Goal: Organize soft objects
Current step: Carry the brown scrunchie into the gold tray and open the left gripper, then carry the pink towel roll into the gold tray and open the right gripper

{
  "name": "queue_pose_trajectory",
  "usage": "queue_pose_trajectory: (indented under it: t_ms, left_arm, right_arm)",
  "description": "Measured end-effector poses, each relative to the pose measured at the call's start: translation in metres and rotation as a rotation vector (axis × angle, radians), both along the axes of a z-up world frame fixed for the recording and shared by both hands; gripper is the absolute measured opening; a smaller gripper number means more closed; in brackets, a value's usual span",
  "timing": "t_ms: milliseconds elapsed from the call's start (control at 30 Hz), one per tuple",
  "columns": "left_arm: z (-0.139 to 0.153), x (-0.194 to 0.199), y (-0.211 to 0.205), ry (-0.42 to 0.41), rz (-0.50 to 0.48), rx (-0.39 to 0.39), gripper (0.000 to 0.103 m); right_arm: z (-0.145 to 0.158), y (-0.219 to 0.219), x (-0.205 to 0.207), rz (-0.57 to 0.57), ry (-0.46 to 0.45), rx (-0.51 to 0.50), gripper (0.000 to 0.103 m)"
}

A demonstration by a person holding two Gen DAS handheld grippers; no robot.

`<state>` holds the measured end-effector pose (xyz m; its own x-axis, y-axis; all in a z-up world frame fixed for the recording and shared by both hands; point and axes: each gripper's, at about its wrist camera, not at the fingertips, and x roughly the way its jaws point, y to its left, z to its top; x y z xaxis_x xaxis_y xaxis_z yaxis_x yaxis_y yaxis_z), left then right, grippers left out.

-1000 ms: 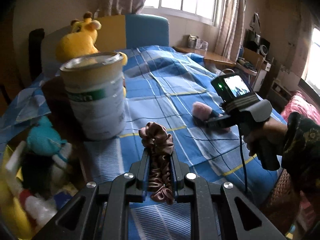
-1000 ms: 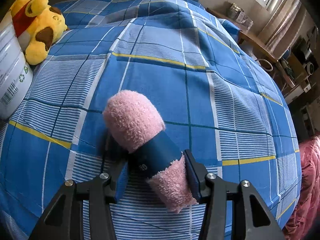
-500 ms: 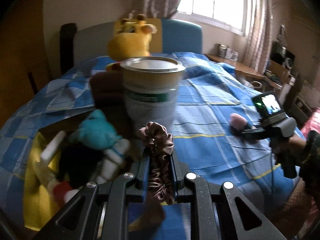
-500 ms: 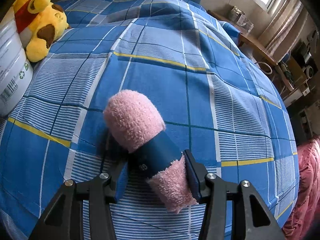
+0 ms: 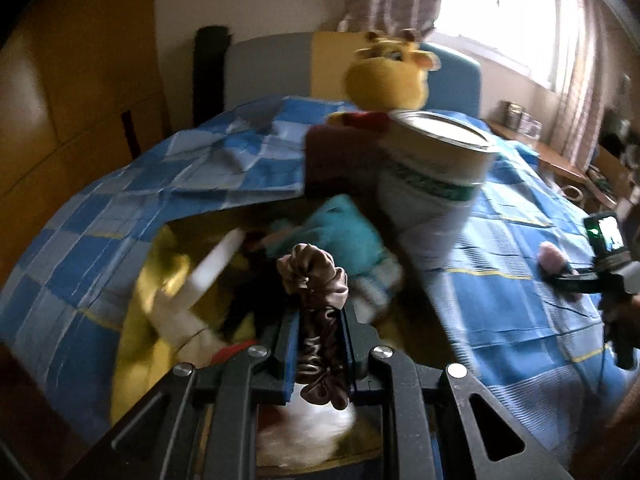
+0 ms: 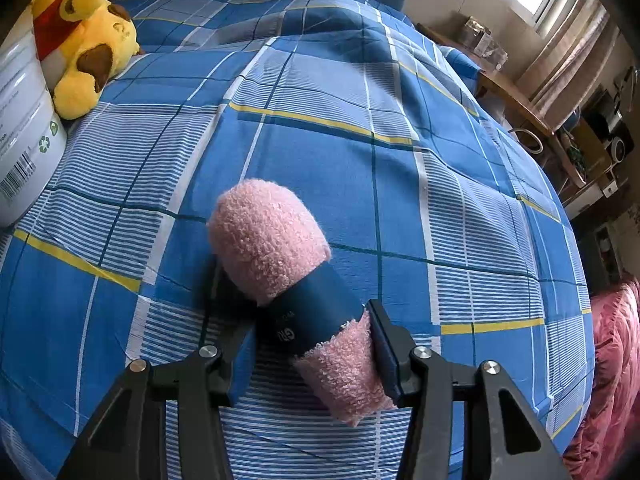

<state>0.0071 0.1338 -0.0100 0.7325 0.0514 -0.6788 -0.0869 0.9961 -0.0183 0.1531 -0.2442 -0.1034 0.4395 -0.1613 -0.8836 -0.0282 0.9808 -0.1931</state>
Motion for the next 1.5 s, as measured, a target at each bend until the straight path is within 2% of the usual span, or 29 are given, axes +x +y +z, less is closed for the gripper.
queue_pose_trajectory:
  t_ms: [233,433,633,867,967,1367,1500]
  left_arm:
    - [-0.016,-0.012,0.046,0.035,0.109,0.01,0.018]
    - [-0.047,-0.016,0.072,0.116,0.175,0.018,0.02]
    - [-0.065,-0.016,0.074,0.152,0.17,0.011,0.034]
    - [-0.058,-0.017,0.07,0.124,0.165,0.008,0.059]
    - [-0.049,-0.019,0.069,0.095,0.166,0.001,0.066]
    - [-0.024,-0.028,0.06,0.034,0.119,-0.013,0.067]
    - [-0.021,-0.03,0.059,0.028,0.097,-0.021,0.067]
  right_arm:
    - [0.0,0.003,-0.002,0.002,-0.002,-0.013,0.051]
    - [0.0,0.003,-0.002,0.002,-0.002,-0.015,0.051]
    - [0.0,0.003,-0.002,0.001,-0.002,-0.015,0.051]
    - [0.0,0.003,-0.003,0.001,-0.002,-0.015,0.051]
    - [0.0,0.003,-0.003,0.002,-0.003,-0.015,0.051]
    - [0.001,-0.001,0.001,-0.025,0.006,0.003,0.05]
    - [0.004,-0.006,0.009,-0.073,0.033,0.028,0.045]
